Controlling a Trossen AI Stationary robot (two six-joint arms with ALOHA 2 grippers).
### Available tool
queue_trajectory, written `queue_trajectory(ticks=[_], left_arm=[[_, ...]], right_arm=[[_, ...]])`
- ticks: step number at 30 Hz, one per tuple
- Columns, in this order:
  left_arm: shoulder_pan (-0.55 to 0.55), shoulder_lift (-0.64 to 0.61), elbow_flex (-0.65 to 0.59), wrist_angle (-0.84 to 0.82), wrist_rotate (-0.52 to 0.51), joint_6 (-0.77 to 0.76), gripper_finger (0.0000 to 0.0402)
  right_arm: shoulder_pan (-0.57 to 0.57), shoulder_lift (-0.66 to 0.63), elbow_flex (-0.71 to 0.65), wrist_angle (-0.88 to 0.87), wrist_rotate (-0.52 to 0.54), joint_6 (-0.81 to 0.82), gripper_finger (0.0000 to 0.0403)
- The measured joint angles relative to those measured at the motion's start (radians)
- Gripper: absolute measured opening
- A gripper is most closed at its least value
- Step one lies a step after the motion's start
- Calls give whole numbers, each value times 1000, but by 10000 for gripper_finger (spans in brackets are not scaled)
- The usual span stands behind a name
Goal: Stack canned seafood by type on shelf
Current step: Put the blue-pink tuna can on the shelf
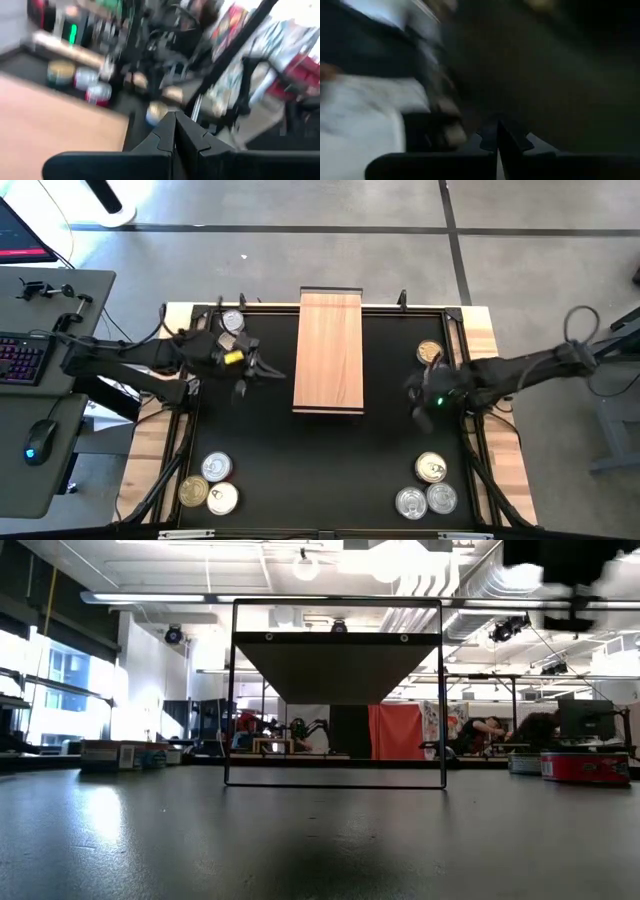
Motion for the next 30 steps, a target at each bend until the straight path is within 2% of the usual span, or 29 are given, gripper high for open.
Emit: queue_trajectory(ticks=[2,5,12,15,19,23,30], left_arm=[[-27,9,-20,-38,0,-6,0],[-84,22,-86,6,1,-7,0],[-176,33,-292,308,32,-24,0],[-178,32,-353,332,29,-48,0],[-180,33,-397,327,27,-94,0],[-211,33,-408,326,10,-112,0],[-298,32,-408,329,-138,-103,0]], right_arm=[[74,80,36,-137,-8,111,0],[184,176,42,-223,-76,280,0],[378,300,42,-227,-102,618,0],[421,337,42,-228,-102,706,0],[449,395,42,-230,-138,739,0],[461,457,42,-237,-151,706,0],[435,543,48,-242,-110,599,0]])
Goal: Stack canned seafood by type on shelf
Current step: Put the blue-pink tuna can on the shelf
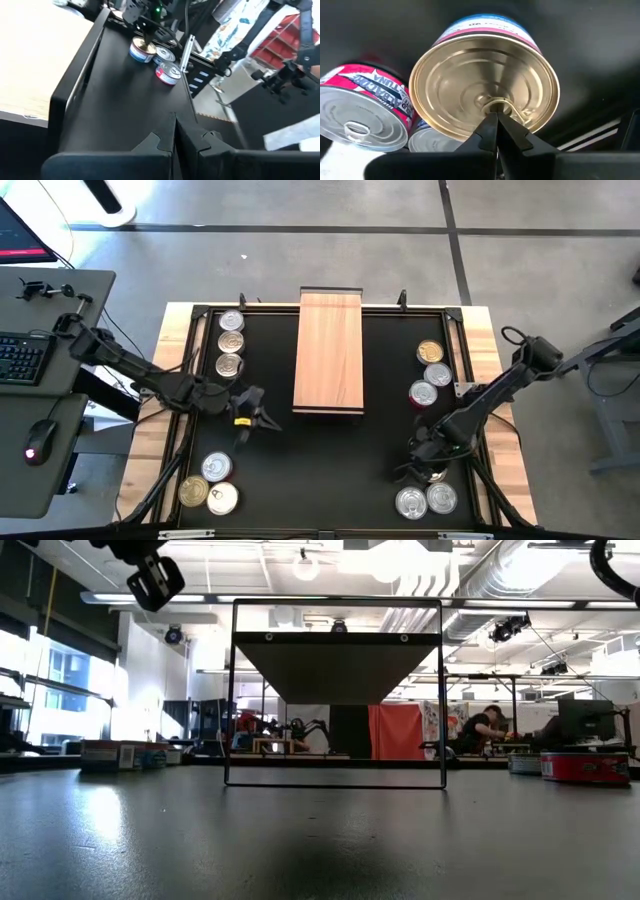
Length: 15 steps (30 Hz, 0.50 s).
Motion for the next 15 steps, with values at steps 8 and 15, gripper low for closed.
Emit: queue_trajectory(ticks=[8,15], left_arm=[[-49,0,0,-1,-128,71,0],[-49,0,0,-1,-141,80,0]], right_arm=[[-94,57,2,179,55,-227,0],[-193,66,-4,361,240,-366,0]])
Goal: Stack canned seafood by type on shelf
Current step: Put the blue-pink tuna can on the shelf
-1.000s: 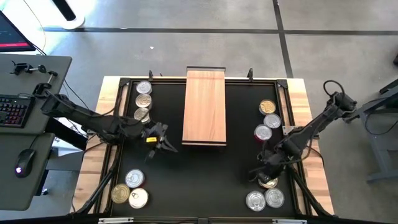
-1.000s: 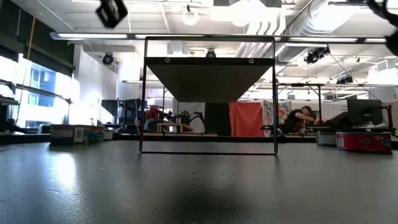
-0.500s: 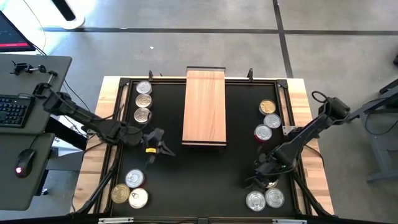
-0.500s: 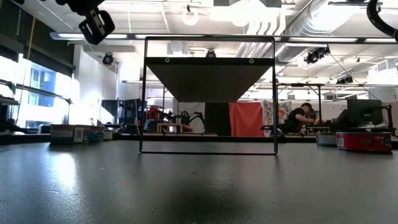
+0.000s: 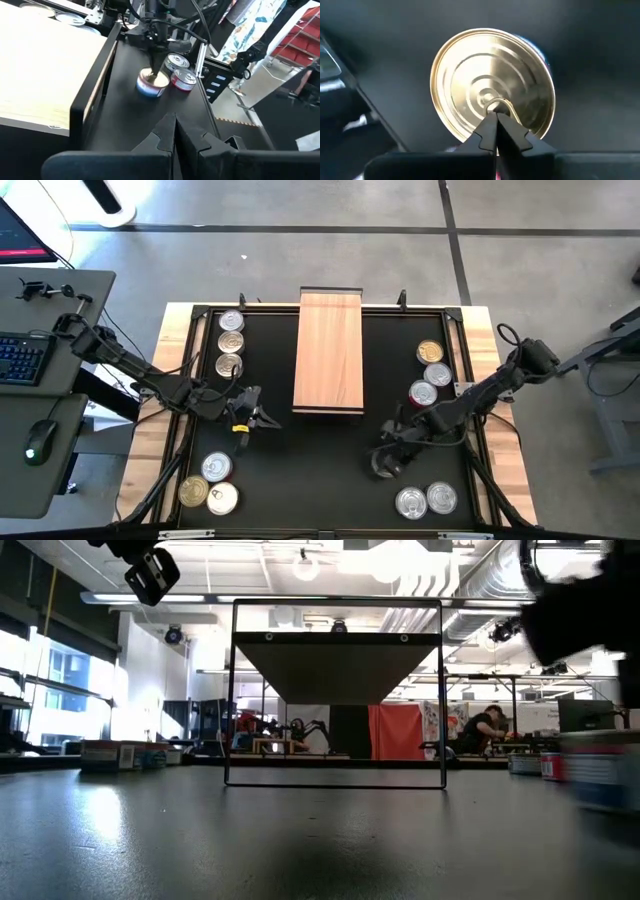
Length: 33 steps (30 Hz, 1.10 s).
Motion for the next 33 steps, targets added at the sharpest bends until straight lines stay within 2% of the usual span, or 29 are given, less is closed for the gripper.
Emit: queue_trajectory(ticks=[5,11,16,24,29,33], left_arm=[[0,10,1,1,-11,6,0],[-31,78,1,0,-9,19,0],[-49,162,1,20,-11,77,0],[-51,318,4,129,0,241,0],[-63,411,51,190,75,307,0],[-97,516,122,197,63,371,0]], right_arm=[[-56,2,-3,52,36,-72,0],[-65,95,8,224,-2,-104,0],[-59,241,153,261,6,-160,0],[-67,455,520,154,-4,-350,0],[-43,424,653,-39,51,-411,0],[11,386,630,-135,81,-358,0]])
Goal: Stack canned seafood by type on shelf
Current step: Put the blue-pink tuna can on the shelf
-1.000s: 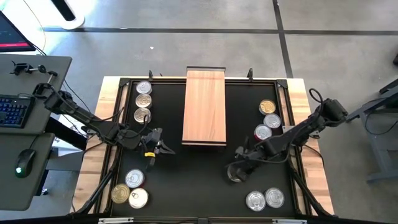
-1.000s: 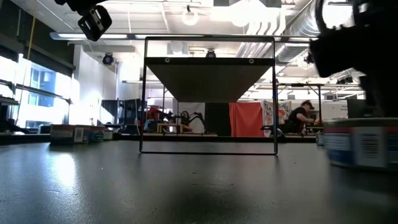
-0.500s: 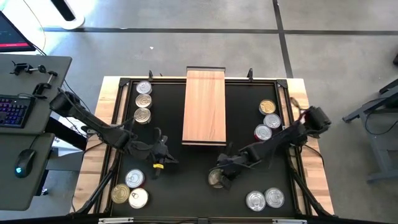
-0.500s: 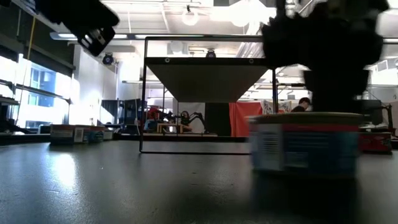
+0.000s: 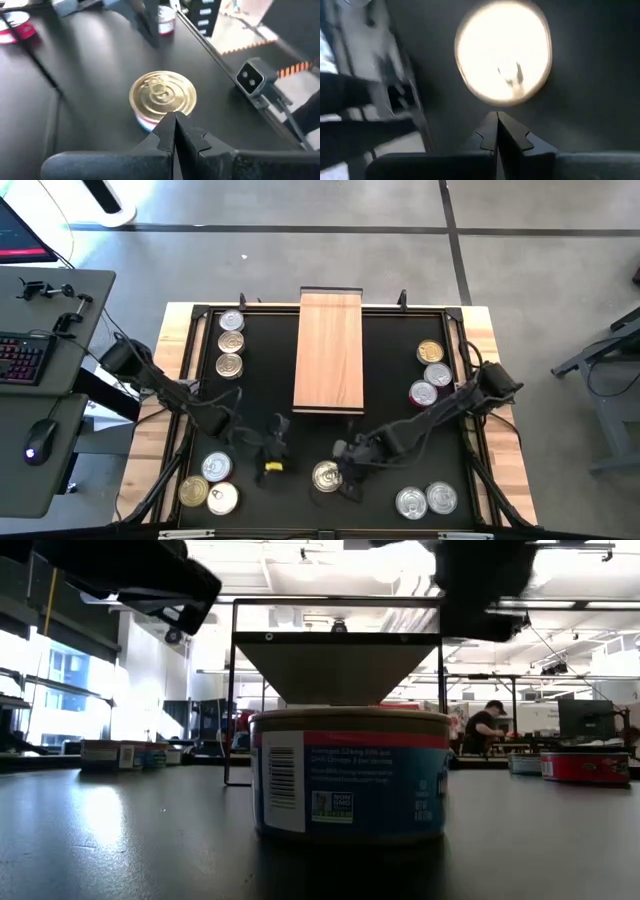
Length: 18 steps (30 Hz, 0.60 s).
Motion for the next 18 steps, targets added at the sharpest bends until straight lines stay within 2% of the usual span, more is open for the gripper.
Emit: queue_trajectory(ticks=[4,8,11,15,18], left_arm=[[-23,121,78,-2,-77,9,0],[-26,222,172,-4,-164,-3,0],[-25,281,235,-11,-164,-37,0],[-38,334,290,-80,-137,-101,0],[-50,346,315,-137,-175,-134,0]], right_arm=[[59,-18,-97,83,2,119,0],[103,-16,-232,267,22,235,0],[121,-16,-319,417,80,290,0],[126,-16,-391,519,195,300,0],[119,-16,-419,587,252,299,0]])
